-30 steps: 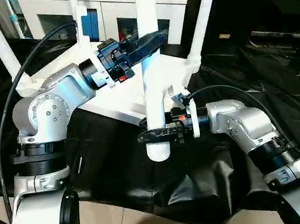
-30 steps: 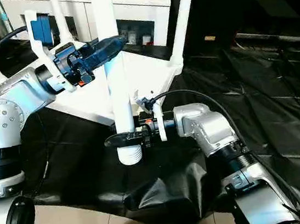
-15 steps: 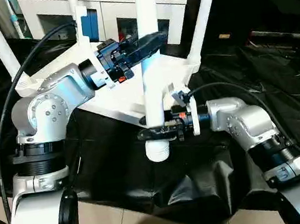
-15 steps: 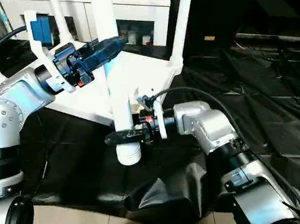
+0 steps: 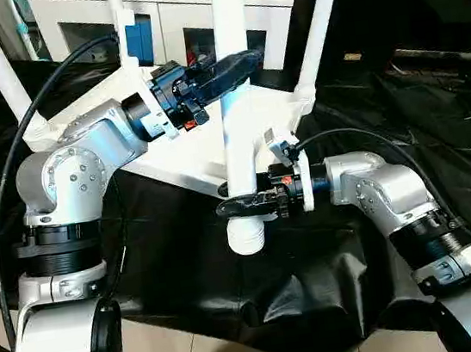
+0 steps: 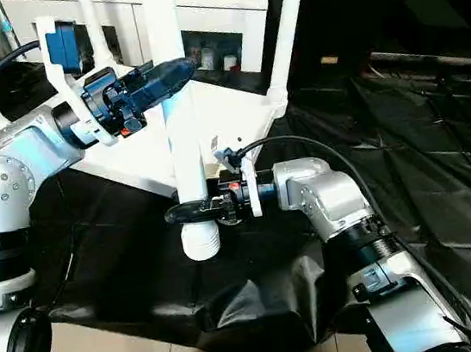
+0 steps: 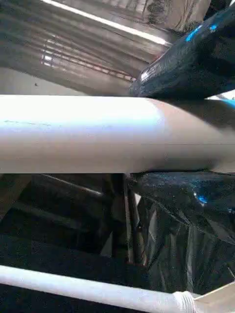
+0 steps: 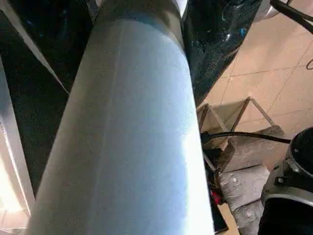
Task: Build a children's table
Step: Pick table leg, then insert table leg to table base
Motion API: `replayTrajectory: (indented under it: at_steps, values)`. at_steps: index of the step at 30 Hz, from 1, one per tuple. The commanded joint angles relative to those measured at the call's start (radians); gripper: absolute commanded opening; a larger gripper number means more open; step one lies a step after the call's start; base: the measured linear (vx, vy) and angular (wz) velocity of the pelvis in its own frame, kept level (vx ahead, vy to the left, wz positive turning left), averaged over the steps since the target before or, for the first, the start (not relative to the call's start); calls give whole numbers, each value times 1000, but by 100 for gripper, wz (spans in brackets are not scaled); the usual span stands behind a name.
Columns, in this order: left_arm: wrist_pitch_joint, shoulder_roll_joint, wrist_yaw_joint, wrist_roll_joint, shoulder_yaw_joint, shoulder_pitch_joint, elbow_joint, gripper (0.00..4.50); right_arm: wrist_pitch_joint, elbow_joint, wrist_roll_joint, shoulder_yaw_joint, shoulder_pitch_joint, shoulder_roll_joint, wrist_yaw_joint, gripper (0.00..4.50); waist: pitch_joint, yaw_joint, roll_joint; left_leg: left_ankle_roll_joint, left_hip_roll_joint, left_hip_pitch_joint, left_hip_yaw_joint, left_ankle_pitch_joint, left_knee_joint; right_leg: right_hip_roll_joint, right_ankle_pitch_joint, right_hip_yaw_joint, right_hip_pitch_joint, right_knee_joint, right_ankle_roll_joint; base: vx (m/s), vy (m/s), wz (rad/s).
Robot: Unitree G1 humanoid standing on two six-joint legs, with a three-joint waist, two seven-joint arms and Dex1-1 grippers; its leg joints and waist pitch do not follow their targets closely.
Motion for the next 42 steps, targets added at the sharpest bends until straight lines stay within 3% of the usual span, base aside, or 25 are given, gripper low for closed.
replayTrajectory:
  at_steps: [1, 7, 10, 11, 12, 14, 16, 17, 19, 21, 22, 23, 25, 28, 29, 30, 31, 33, 34, 36, 37, 38, 39, 41, 42]
  values:
    - [2, 4, -10, 1, -7, -13, -7, 164, -4, 3, 1, -22, -12, -10, 5, 187, -77, 1, 14, -51, 14, 21, -10, -252, -77, -41, -295, 25, 59, -63, -168, 0, 0, 0]
    - [-19, -19, 40, 12, 14, -20, 15, 164, -4, -9, 6, -30, -4, -13, 2, 186, -77, 1, 14, -51, 14, 22, -9, -252, -76, -41, -279, 25, 59, -62, -174, 0, 0, 0]
    - [9, -30, 53, -21, 39, -27, 30, 234, -1, -20, 15, -40, -2, -11, -4, 185, -78, 2, 15, -50, 12, 22, -9, -257, -75, -41, -291, 24, 60, -64, -171, 0, 0, 0]
    - [19, -43, 62, -51, 63, -29, 34, 234, 0, -26, 19, -44, 0, -11, -6, 185, -78, 3, 22, -51, 13, 22, -11, -258, -76, -41, -289, 24, 60, -62, -173, 0, 0, 0]
    - [22, -52, 64, -72, 79, -31, 37, 237, 0, -30, 21, -47, 1, -11, -8, 185, -77, 1, 17, -51, 11, 21, -9, -259, -75, -40, -283, 24, 60, -64, -178, 0, 0, 0]
    - [-16, -94, 86, -124, 141, -41, 56, 275, 6, -49, 36, -61, 9, -12, -10, 185, -79, 4, 19, -49, 11, 21, -10, -260, -74, -39, -274, 23, 61, -64, -186, 0, 0, 0]
    - [-84, -126, 102, -134, 178, -48, 79, 278, 9, -58, 46, -72, 13, -11, -14, 185, -78, 4, 16, -44, 10, 20, -9, -259, -73, -40, -269, 23, 63, -67, -186, 0, 0, 0]
    - [-133, -167, 132, -182, 236, -60, 112, 277, 10, -61, 57, -87, 16, -5, -23, 185, -79, 5, 25, -40, 10, 21, -11, -264, -74, -39, -262, 23, 63, -67, -184, 0, 0, 0]
    - [-147, -190, 148, -227, 276, -67, 132, 276, 10, -62, 63, -96, 17, 0, -31, 184, -79, 5, 19, -38, 9, 21, -10, -269, -72, -39, -262, 22, 64, -69, -187, 0, 0, 0]
    - [-147, -221, 160, -313, 335, -74, 155, 276, 4, -62, 69, -112, 19, 8, -46, 184, -80, 7, 24, -38, 8, 21, -11, -271, -73, -38, -258, 20, 64, -66, -193, 0, 0, 0]
    - [-147, -221, 160, -313, 335, -74, 155, 276, 4, -62, 69, -112, 19, 8, -46, 184, -79, 5, 22, -38, 7, 19, -9, -271, -72, -38, -258, 21, 64, -66, -196, 0, 0, 0]
    - [-142, -260, 194, -430, 421, -83, 187, 276, -6, -58, 94, -165, 18, 35, -98, 184, -80, 7, 26, -40, 6, 19, -9, -269, -70, -39, -257, 20, 64, -64, -199, 0, 0, 0]
    - [-154, -268, 197, -436, 443, -78, 202, 276, -33, -42, 91, -212, 9, 53, -182, 184, -81, 4, 22, -38, 6, 19, -10, -281, -71, -36, -271, 18, 63, -68, -201, 0, 0, 0]
    - [-234, -210, 161, -190, 318, -38, 210, 276, -105, -2, 24, -257, -3, 43, -343, 184, -79, 2, 27, -47, 11, 26, -14, -271, -79, -36, -300, 18, 57, -75, -159, 0, 0, 0]
    - [-312, -149, 159, -3, 188, -24, 227, 276, -132, -2, -18, -255, 9, 20, -382, 184, -78, 2, 38, -61, 15, 34, -17, -291, -84, -35, -337, 18, 53, -82, -100, 0, 0, 0]
    - [-312, -149, 159, -3, 188, -24, 227, 276, -132, -2, -18, -255, 9, 20, -382, 184, -77, 1, 37, -65, 13, 36, -16, -294, -84, -35, -338, 19, 53, -81, -96, 0, 0, 0]
    - [-385, -92, 154, 159, 69, -13, 248, 276, -152, -7, -53, -251, 23, -2, -411, 184, -76, 3, 37, -69, 12, 36, -15, -295, -84, -37, -334, 19, 56, -79, -100, 0, 0, 0]
    - [-516, 30, 105, 422, -161, -5, 318, 276, -166, -37, -105, -247, 57, -43, -447, 184, -75, 8, 40, -69, 14, 35, -24, -303, -91, -41, -362, 18, 55, -86, -56, 0, 0, 0]
    - [-531, 49, 95, 455, -196, -5, 333, 276, -164, -46, -110, -249, 64, -49, -449, 184, -76, 7, 45, -77, 14, 35, -22, -306, -88, -41, -353, 20, 56, -81, -59, 0, 0, 0]
    - [-584, 114, 12, 570, -355, -17, 425, 276, -152, -98, -134, -250, 109, -79, -451, 184, -78, 4, 40, -81, 13, 32, -22, -285, -88, -44, -303, 21, 63, -73, -87, 0, 0, 0]
    - [-586, 117, 3, 577, -368, -18, 433, 276, -150, -103, -135, -250, 113, -81, -451, 184, -79, 6, 44, -79, 12, 31, -23, -269, -86, -44, -279, 21, 64, -71, -99, 0, 0, 0]
    - [-586, 117, 3, 577, -368, -18, 433, 276, -150, -103, -135, -250, 113, -81, -451, 184, -80, 4, 42, -75, 10, 28, -19, -246, -84, -43, -230, 22, 66, -65, -126, 0, 0, 0]
    - [-610, 128, -70, 641, -461, -28, 504, 276, -140, -137, -142, -246, 142, -94, -459, 184, -83, 2, 43, -71, 10, 26, -18, -227, -81, -45, -188, 21, 70, -59, -160, 0, 0, 0]
    - [-659, 122, -124, 742, -552, -44, 611, 276, -130, -175, -141, -239, 174, -103, -473, 184, -81, 1, 45, -59, 9, 28, -15, -231, -81, -43, -185, 21, 70, -63, -169, 0, 0, 0]
    - [-681, 118, -132, 774, -571, -49, 642, 276, -128, -185, -140, -237, 182, -105, -478, 184, -79, -1, 52, -53, 6, 24, -18, -232, -82, -42, -193, 22, 72, -68, -166, 0, 0, 0]
